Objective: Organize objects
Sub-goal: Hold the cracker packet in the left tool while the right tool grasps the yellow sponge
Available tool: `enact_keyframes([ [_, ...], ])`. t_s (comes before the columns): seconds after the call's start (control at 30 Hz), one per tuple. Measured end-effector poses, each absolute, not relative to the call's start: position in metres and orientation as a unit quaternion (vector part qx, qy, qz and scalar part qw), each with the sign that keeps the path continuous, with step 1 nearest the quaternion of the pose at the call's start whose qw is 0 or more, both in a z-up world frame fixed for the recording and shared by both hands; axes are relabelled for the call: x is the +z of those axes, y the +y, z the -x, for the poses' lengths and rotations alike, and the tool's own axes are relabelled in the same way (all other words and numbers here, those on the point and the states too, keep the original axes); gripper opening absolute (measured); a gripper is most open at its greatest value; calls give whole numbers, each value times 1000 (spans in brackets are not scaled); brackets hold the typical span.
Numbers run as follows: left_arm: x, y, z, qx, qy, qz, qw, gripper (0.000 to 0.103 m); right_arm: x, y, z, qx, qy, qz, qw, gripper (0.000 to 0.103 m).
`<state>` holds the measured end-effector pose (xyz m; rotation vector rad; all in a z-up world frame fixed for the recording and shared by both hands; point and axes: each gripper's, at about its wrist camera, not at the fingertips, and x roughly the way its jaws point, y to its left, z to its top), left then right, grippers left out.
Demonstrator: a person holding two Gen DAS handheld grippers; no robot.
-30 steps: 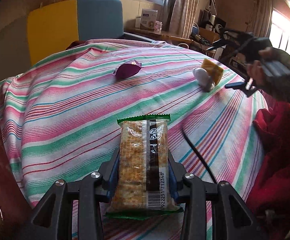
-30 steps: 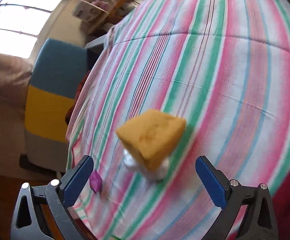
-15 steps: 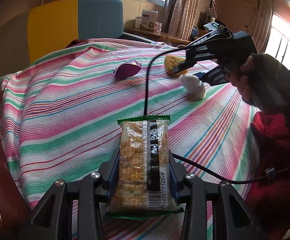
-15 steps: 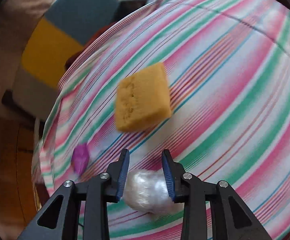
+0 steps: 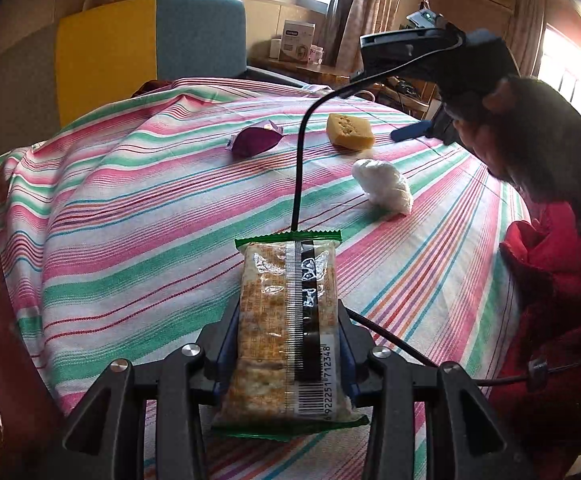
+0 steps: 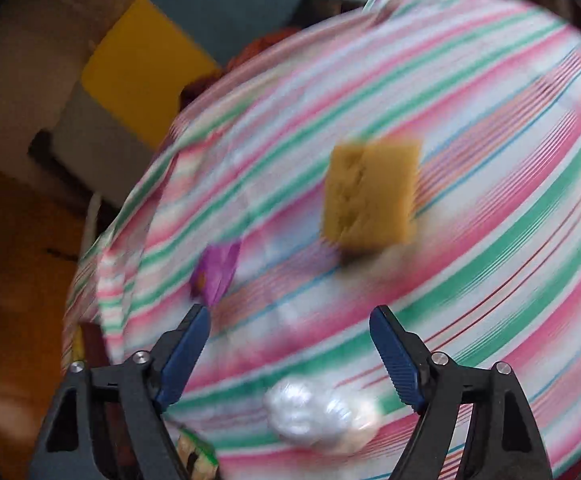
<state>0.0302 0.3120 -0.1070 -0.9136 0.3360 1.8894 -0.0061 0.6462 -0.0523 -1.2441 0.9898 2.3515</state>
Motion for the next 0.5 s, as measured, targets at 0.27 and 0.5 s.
enact_keyframes([
  [0.27,-108,313,-30,775,135,377,488,43,-62,671,46,809,274,462,239,100],
  [0.5,-109,314,-30,776,136,376,488,43,-90,678,67,792,245,503,245,55],
])
